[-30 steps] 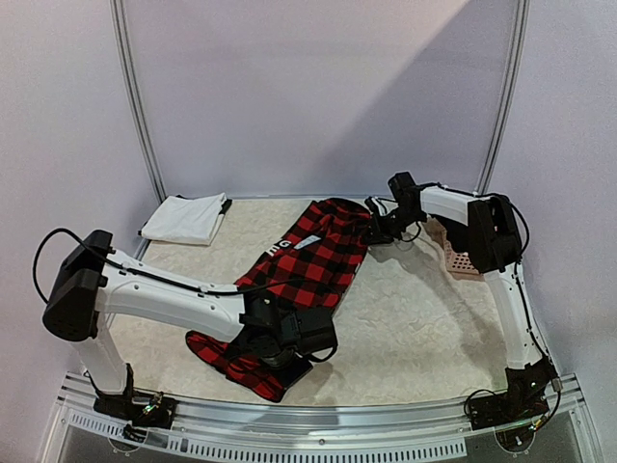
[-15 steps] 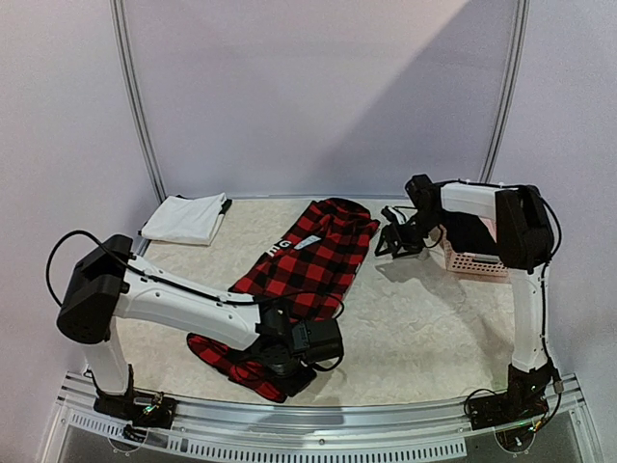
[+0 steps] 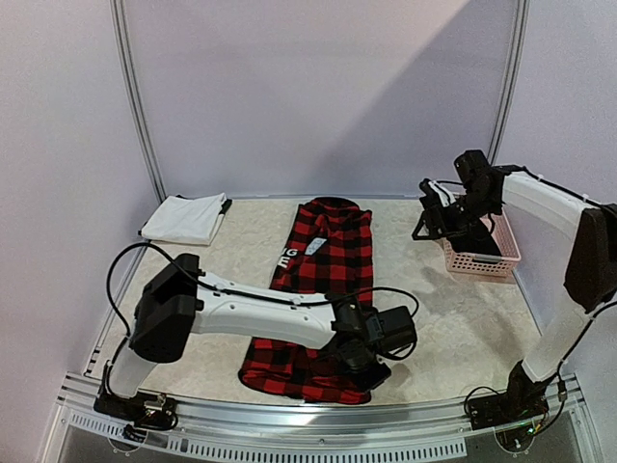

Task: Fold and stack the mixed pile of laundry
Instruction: Adjust the rectangle-folded shirt at the center of the board.

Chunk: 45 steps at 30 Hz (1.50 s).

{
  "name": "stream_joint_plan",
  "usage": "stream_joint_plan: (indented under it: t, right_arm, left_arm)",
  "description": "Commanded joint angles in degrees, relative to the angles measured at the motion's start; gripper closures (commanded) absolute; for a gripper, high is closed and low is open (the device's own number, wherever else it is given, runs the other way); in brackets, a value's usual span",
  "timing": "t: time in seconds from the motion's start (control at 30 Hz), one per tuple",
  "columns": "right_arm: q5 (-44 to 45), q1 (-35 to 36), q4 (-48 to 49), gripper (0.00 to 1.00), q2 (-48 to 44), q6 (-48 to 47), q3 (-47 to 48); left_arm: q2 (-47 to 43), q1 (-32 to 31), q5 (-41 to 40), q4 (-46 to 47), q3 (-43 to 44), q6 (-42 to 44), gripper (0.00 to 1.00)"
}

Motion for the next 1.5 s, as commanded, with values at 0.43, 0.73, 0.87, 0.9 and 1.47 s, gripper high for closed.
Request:
stream_joint_plan:
  t: [0.43,0.73,0.87,0.9,1.47]
  right_arm:
    - [2.5,-5.6,15.6,0.01,-36.2,-5.0,-21.1]
    - [-7.7,2.3,1.6,0.15,-38.8,-27.6,-23.5]
    - [1.9,17.0,3.2,0.15,-39.6,-32.4,-29.6]
    - [2.6,19.4,3.6,0.15,-39.4,-33.4,-30.3]
    - [16.5,48.0,18.8,0.34,-13.3,-40.5,-30.3]
  left_arm:
    - [-20.4,-0.1,-10.5,10.9,-6.5,16.3,0.47]
    - [-47.6,1.7,-16.0,5.4,-33.6,30.4,0.5]
    - [-55.4,1.5,-16.9,4.2,-45.0,32.1,0.5]
    - [-57.8,1.2,-15.7,5.7,-48.1,33.3,0.5]
    - [-64.0,-3.2,-17.1,16.2,-65.0,39.2,0.49]
